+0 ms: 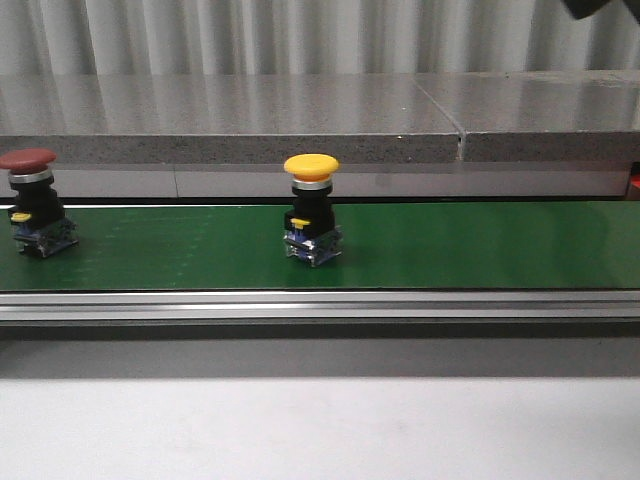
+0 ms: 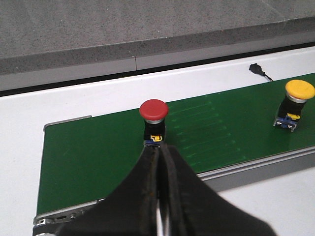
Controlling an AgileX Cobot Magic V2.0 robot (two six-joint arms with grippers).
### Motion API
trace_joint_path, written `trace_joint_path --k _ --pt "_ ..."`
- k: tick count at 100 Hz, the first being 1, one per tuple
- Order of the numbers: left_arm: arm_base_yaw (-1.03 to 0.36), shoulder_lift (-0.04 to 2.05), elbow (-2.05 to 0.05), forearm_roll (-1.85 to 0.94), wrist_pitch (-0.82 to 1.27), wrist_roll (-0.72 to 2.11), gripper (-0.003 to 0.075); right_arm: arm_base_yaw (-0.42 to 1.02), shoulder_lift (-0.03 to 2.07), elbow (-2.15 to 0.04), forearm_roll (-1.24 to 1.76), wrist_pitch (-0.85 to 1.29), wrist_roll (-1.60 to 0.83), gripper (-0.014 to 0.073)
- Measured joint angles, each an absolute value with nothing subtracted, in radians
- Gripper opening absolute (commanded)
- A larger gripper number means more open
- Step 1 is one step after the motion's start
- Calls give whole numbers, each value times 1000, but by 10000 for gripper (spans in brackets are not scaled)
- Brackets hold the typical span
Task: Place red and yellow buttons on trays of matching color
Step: 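Lower the right gripper onto the yellow button on the belt and grasp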
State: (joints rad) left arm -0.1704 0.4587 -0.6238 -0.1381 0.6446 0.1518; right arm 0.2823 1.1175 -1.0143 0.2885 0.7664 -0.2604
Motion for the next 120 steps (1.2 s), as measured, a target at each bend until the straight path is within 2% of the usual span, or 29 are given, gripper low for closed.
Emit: trace_joint_path --k 21,45,79,88,105,112,120 --pt "-170 459 -624 -138 645 152 -20 295 1317 -1162 297 850 -260 656" --pt "-170 459 -624 -138 645 152 -20 374 1523 -1316 299 962 -287 656" --pt "-170 459 -624 -138 645 152 -20 441 1749 -1411 299 901 -366 638" --pt "-170 459 -624 -138 645 152 -20 441 1787 -1413 271 876 -375 519" --pt "-170 459 -624 -138 645 152 -20 441 1801 -1414 250 868 -380 118" --pt "-170 459 -624 -138 645 152 -20 441 1801 -1416 249 863 -382 18" --pt "-170 459 -624 -138 645 152 -20 441 1801 -1416 245 857 -382 -20"
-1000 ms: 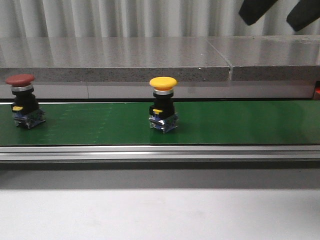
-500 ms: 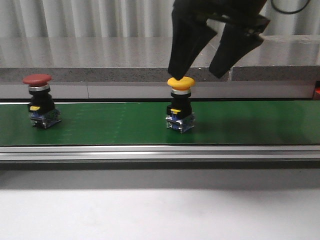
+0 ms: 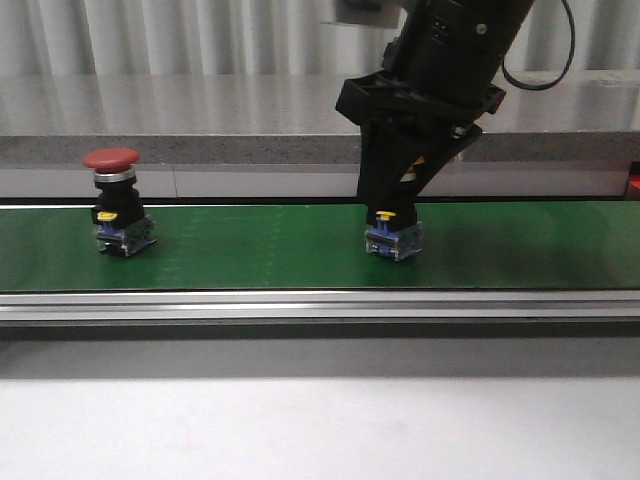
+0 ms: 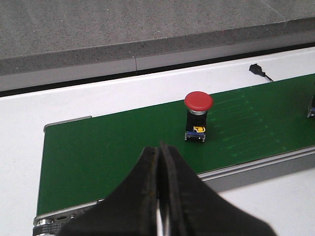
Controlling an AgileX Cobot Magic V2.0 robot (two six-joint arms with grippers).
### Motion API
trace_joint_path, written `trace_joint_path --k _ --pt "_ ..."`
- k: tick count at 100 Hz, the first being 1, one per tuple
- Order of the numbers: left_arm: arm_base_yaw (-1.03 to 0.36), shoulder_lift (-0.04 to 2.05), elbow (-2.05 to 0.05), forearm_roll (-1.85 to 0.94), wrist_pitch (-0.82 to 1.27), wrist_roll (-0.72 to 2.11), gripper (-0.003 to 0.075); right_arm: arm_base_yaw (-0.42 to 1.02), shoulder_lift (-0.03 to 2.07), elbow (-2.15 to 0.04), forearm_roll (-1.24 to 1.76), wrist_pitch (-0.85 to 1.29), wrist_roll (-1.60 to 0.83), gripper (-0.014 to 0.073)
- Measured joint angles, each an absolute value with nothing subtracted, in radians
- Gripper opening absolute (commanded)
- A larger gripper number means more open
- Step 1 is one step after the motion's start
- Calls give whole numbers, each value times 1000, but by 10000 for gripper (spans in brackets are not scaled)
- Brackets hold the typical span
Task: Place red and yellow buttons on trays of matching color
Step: 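Lower the right gripper onto the yellow button on the belt and grasp, then carry the yellow button into the yellow tray and open the right gripper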
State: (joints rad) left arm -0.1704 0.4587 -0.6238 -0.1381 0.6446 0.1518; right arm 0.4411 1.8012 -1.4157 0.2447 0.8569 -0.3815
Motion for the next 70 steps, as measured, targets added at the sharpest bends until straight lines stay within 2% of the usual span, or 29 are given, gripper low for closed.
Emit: trace_joint_path --k 35,70 --pt "-170 459 -624 -138 645 152 -20 400 1693 -1402 243 830 -231 -20" --pt "-170 459 -624 -138 645 152 -20 185 1480 -1255 167 830 -46 -20"
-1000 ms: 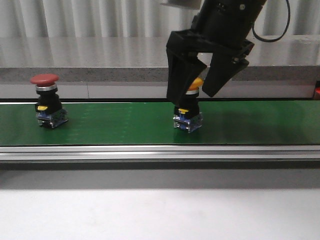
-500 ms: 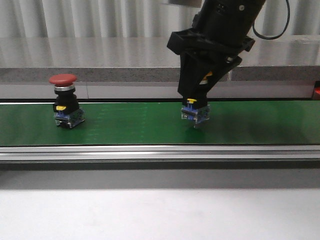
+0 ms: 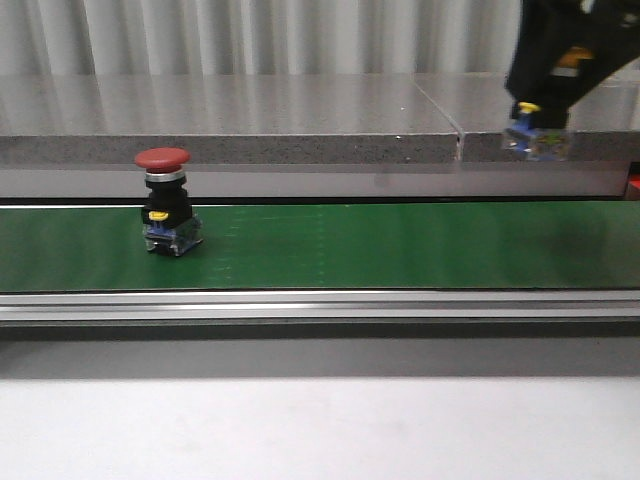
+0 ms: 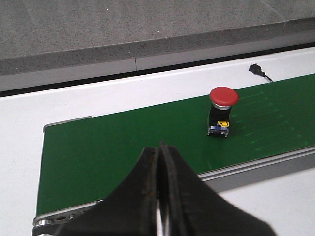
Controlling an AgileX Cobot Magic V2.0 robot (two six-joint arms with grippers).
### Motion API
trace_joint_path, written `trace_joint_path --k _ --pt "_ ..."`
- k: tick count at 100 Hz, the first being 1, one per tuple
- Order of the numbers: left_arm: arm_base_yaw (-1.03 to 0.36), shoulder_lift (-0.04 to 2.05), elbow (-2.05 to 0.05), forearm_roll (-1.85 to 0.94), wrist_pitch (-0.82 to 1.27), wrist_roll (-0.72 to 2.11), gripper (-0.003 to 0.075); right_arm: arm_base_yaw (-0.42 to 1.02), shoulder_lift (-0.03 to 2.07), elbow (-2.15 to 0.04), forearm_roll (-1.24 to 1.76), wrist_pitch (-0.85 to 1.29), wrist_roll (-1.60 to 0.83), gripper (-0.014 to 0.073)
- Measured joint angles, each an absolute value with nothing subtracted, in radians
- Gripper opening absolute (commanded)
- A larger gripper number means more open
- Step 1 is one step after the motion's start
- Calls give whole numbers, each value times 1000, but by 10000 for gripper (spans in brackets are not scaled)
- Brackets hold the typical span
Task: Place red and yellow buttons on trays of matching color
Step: 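Carry the yellow button into the yellow tray and open the right gripper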
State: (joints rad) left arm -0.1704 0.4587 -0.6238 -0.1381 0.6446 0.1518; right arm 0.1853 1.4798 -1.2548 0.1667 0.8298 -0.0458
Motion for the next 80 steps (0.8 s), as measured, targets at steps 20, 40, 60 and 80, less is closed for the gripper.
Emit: trace_joint_path --k 20,40,60,80 --pt "-170 459 -624 -138 645 152 -20 -19 1384 -1174 159 838 -29 -20" --pt "-170 459 -624 -138 645 152 -20 -266 1361 -1151 157 840 -14 -20" --pt "-174 459 -624 -138 645 152 -20 -489 1361 -1140 157 819 9 -20" --pt "-174 459 -624 -138 645 152 -20 -683 1367 -1105 157 756 46 -20"
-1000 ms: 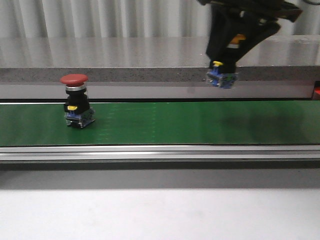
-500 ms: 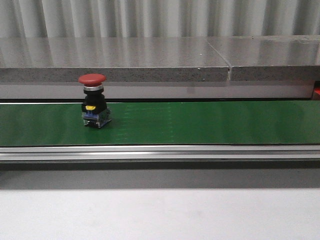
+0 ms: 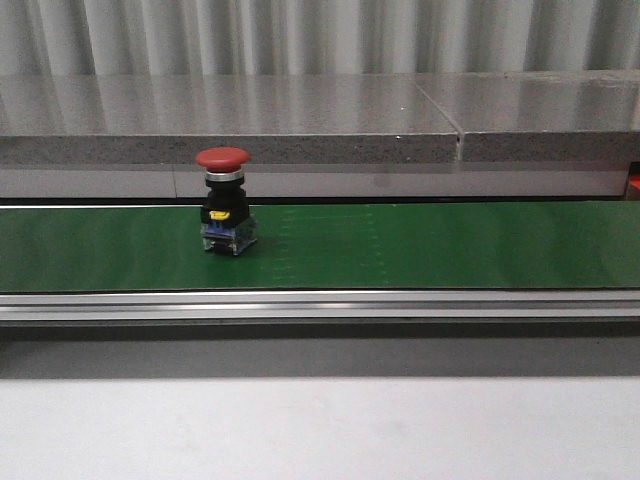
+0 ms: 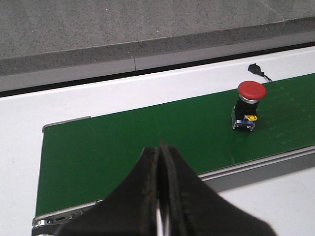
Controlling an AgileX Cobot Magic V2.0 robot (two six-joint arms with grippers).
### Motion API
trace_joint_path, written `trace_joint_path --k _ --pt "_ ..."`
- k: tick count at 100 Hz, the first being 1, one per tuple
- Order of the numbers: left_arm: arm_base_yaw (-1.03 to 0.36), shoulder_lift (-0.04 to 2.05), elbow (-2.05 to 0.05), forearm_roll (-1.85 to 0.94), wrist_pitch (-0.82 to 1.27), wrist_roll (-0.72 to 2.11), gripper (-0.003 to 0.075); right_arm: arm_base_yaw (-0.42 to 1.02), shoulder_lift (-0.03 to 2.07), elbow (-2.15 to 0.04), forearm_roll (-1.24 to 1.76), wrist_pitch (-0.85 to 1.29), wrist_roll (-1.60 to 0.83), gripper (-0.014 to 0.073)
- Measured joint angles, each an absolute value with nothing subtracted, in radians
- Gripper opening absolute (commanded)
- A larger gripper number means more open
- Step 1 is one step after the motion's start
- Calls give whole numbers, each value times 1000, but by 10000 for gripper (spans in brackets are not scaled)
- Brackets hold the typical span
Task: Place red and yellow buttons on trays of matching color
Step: 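Carry the yellow button into the yellow tray and open the right gripper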
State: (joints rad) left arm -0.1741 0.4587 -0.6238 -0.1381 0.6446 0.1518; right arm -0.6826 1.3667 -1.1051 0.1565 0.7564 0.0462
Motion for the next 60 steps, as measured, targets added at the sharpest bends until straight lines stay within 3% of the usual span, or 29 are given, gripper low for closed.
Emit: trace_joint_path --k 18,60 --pt "-174 459 -624 -138 645 152 -20 -773 1435 -1102 154 730 72 -20" --pt "-174 459 -624 -138 645 152 -20 -762 1656 -1099 161 622 73 -20"
